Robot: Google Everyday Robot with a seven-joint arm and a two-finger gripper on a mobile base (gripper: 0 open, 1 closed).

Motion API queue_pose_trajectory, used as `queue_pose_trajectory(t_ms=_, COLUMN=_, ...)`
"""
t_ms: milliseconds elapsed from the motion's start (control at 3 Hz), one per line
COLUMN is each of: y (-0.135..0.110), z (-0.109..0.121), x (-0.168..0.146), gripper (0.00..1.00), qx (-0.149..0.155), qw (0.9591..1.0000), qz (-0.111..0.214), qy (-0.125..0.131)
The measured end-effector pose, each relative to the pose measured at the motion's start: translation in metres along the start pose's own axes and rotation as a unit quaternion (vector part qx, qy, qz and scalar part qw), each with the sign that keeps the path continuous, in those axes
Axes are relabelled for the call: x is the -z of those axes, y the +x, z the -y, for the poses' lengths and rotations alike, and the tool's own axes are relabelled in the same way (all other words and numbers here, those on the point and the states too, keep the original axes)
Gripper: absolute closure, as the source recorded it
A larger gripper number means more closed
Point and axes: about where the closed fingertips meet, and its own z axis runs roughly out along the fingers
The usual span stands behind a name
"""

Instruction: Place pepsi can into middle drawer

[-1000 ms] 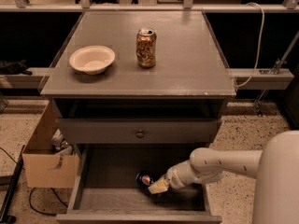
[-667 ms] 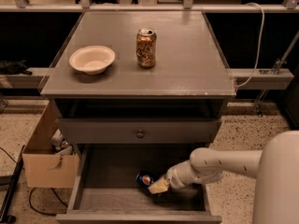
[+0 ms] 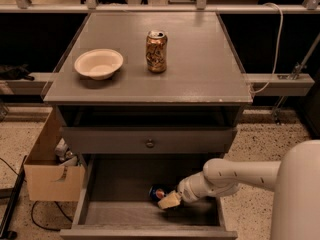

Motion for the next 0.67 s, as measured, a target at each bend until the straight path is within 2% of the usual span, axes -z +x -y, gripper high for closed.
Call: queue_pose_trajectory(t_ms=667, y=0.0000, z=0.0000, x=-0.0001, gripper=0.00, qx=0.000, qw=1.0000, qz=0.000, qy=0.000)
